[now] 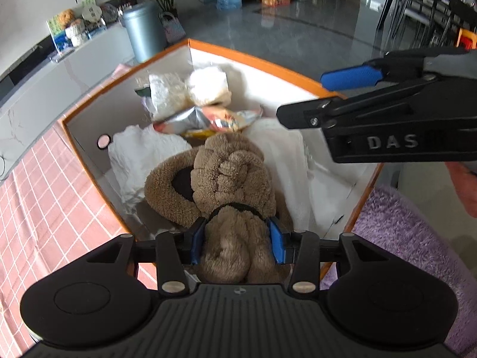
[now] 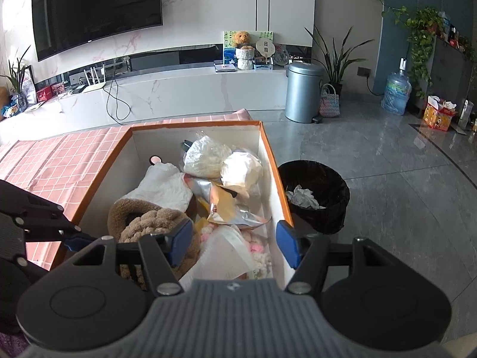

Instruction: Organize soft objects

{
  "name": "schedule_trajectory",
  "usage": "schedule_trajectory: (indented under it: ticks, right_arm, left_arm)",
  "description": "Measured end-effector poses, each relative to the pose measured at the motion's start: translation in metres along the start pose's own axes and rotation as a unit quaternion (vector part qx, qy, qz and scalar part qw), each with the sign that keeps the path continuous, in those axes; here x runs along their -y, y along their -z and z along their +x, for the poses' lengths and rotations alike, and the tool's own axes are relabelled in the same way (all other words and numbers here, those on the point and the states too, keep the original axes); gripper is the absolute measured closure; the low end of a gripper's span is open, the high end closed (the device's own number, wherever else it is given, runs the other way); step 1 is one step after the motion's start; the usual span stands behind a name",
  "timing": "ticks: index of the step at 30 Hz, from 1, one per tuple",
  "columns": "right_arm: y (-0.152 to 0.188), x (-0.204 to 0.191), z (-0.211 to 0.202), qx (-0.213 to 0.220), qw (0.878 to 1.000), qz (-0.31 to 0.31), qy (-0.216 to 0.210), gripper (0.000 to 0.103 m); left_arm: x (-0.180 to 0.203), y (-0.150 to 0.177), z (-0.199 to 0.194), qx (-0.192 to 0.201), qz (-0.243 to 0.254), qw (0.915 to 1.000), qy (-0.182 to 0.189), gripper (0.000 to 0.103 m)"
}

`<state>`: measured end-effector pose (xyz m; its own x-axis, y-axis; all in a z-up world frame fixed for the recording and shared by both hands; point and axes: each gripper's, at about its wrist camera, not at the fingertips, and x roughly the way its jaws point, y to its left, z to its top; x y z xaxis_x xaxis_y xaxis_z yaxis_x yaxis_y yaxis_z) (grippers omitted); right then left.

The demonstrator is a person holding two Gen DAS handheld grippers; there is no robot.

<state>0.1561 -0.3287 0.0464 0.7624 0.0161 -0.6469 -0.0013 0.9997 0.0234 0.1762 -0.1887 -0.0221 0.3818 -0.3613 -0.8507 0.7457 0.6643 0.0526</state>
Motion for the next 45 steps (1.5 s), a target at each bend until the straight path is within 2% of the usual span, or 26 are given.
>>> schedule_trajectory:
  ticks: [3,6,8,10,17,22,30,33,35,39,45]
  right_arm:
    - [0.000,0.000,0.000,0.000,1.000,0.001,-0.001,0.038]
    - [0.002,0.001,-0.002,0.001,1.000,0.000,-0.001,0.037]
    - [0.002,0.001,-0.002,-0.001,1.000,0.000,-0.001,0.037]
    - [0.002,0.001,-0.003,-0.001,1.000,0.000,0.000,0.034]
    - [0.000,0.002,-0.007,0.006,1.000,0.004,0.008,0.029]
    - [0.000,0.002,-0.014,0.013,1.000,0.003,0.012,0.023]
    - [-0.001,-0.003,-0.032,0.032,0.999,0.001,0.015,0.022]
    - [-0.001,-0.006,-0.043,0.053,0.998,0.003,0.015,0.018]
    - [-0.002,-0.010,-0.052,0.070,0.997,0.000,0.015,0.017]
    - [-0.001,-0.025,-0.070,0.113,0.993,-0.018,0.016,0.015]
    - [0.009,-0.050,-0.095,0.177,0.984,-0.025,0.009,0.014]
  left_arm:
    - [0.000,0.002,0.001,-0.001,-0.004,1.0000,-0.005,0.047]
    - [0.001,0.002,-0.001,0.003,-0.004,1.0000,-0.001,0.036]
    - [0.002,0.002,-0.005,0.008,-0.006,0.9999,0.003,0.024]
    - [0.001,0.002,-0.010,0.016,-0.009,0.9998,0.004,0.015]
    - [-0.004,0.004,-0.033,0.048,-0.026,0.9980,0.031,0.009]
    - [-0.007,0.009,-0.051,0.077,-0.031,0.9955,0.045,0.009]
    - [-0.020,0.017,-0.086,0.139,-0.069,0.9870,0.040,0.009]
    - [-0.027,0.022,-0.099,0.176,-0.089,0.9802,0.022,0.009]
    - [-0.030,0.027,-0.107,0.211,-0.104,0.9720,-0.002,0.009]
    - [-0.030,0.042,-0.124,0.279,-0.133,0.9488,-0.065,0.009]
    - [-0.026,0.063,-0.139,0.335,-0.165,0.9180,-0.133,0.009]
